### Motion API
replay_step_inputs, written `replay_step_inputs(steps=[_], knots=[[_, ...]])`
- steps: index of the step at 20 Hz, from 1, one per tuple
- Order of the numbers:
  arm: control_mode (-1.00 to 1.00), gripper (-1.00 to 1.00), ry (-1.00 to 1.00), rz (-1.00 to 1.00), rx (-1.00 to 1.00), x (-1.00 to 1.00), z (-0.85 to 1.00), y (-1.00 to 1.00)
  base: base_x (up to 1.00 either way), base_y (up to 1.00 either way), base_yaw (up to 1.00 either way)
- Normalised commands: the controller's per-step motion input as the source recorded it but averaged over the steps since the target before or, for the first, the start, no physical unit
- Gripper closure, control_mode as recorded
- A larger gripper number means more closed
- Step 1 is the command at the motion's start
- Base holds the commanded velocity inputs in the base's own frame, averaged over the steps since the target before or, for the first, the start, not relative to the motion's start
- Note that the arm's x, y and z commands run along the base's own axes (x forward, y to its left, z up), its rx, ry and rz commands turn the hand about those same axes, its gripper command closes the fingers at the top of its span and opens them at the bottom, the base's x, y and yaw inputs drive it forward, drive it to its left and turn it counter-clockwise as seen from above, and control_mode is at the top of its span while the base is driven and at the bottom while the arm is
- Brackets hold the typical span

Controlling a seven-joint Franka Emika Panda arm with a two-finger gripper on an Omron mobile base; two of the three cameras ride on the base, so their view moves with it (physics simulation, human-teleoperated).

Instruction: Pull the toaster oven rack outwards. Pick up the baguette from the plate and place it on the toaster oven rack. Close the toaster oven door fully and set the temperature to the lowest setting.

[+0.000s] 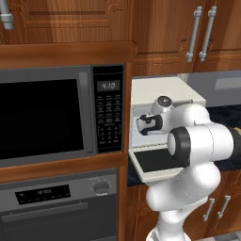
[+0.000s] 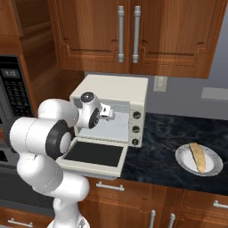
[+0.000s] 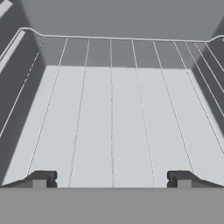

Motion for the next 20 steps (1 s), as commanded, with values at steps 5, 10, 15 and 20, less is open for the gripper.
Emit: replay_step_inputs(steps=[5, 10, 15, 20], knots=[[-1.00, -1.00, 0.14, -0.02, 0.00, -0.32, -0.51, -0.13, 0.00, 0.00, 0.00], [-1.00, -1.00, 0.10, -0.04, 0.00, -0.95, -0.52, -0.31, 0.00, 0.00, 0.00], [-1.00, -1.00, 0.31, -0.05, -0.01, -0.99, -0.34, -0.32, 0.00, 0.00, 0.00], [-1.00, -1.00, 0.42, -0.06, -0.07, -0.90, -0.28, -0.34, 0.00, 0.00, 0.00]])
